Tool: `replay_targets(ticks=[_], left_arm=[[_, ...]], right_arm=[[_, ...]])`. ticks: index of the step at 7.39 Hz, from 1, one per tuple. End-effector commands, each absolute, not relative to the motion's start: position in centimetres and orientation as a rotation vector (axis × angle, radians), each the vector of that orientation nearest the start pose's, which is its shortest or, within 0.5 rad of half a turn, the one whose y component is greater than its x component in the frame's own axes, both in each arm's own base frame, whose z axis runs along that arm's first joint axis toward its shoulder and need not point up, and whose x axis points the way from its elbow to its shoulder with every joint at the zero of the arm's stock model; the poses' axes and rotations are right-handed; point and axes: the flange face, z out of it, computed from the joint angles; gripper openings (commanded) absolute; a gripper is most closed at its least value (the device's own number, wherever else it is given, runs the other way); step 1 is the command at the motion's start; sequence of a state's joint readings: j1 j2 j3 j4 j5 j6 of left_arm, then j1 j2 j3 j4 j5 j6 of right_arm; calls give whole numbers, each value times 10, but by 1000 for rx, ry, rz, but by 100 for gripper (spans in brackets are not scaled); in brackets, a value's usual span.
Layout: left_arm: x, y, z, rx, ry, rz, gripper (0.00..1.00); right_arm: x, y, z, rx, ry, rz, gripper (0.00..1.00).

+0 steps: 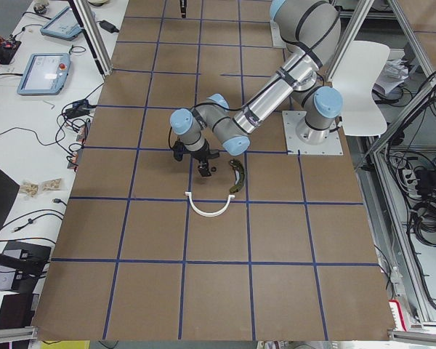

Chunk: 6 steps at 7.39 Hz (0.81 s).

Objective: Place bearing gear from tray to pile

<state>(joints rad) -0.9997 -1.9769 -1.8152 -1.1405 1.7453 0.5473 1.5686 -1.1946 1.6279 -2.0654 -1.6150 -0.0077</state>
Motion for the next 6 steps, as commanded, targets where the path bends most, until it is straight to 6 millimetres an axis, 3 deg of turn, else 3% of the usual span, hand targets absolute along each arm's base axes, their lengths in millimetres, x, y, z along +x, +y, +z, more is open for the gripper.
replay_targets(ticks=[1, 2, 3, 5, 6], left_arm=[[195, -560, 246, 36, 3068, 342, 100], [169, -577, 274, 90, 3051, 311, 100], [135, -592, 298, 50, 3041, 292, 100], [75, -601, 319, 1, 3112, 209, 100], [47, -603, 324, 36, 3113, 191, 100]], right_arm=[[252, -578, 293, 141, 3154, -94, 7], [299, -541, 269, 192, 3160, -41, 7], [327, -517, 241, 144, 3144, -98, 8], [347, -481, 209, 169, 3078, -7, 17], [351, -478, 211, 134, 3075, -9, 31]])
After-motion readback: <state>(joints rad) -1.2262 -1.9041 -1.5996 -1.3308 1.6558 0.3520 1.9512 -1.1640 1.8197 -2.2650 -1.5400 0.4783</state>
